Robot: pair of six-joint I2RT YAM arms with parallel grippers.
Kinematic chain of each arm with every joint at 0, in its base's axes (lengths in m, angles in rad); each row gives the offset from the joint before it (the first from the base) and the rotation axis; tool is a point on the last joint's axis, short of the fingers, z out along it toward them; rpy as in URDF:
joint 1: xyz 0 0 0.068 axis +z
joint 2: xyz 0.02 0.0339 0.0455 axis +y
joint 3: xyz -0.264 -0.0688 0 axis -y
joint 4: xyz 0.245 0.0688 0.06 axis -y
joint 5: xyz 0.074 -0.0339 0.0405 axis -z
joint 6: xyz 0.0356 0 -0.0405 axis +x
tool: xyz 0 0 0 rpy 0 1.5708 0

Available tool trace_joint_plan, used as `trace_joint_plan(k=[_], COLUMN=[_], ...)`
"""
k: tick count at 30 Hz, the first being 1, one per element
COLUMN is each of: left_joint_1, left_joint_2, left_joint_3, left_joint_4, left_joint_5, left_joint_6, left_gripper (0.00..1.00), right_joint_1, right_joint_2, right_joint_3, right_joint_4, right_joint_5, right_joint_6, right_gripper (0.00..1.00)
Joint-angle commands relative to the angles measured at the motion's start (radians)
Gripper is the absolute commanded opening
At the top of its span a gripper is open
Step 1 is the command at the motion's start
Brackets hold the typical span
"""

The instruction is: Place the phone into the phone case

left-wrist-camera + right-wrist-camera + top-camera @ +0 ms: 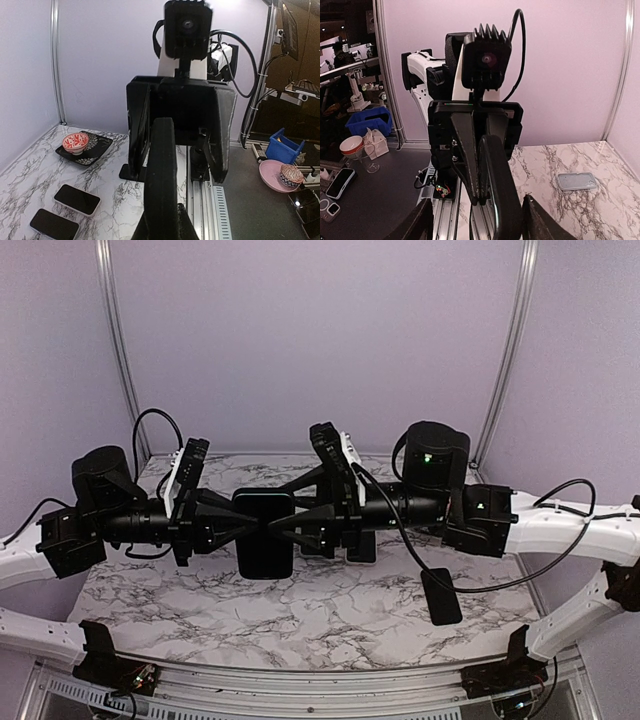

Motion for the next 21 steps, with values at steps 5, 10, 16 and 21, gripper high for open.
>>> trace_joint_plan(k=[5,10,16,21], left_joint_1=[-0.003,-0.005,-0.005,-0.005], left_joint_2=[-0.038,-0.035,-0.033,-0.033], left_joint_3=[-0.009,-0.007,-0.007,-0.001], left_joint_4=[0.027,0.027,0.026,0.026], left_joint_5=[-0.034,-0.035,-0.025,-0.016], left_joint_6=[0.042,0.042,0.041,0.042], left_gripper=[0.0,0.0,0.0,0.0], right_joint_1=[0.003,0.003,0.002,0.0], right_joint_2=[-0.022,-0.001,0.015,0.035], right_joint_3=[0.082,0.1,0.11,0.125], right_joint_4=[-0.033,-0.073,-0.074,-0.106], right_joint_5=[0.02,0.013,0.022,0.067], right_joint_6=[-0.067,-0.064,-0.058,-0.058], right_gripper=[0.43,0.45,0.4,0.49])
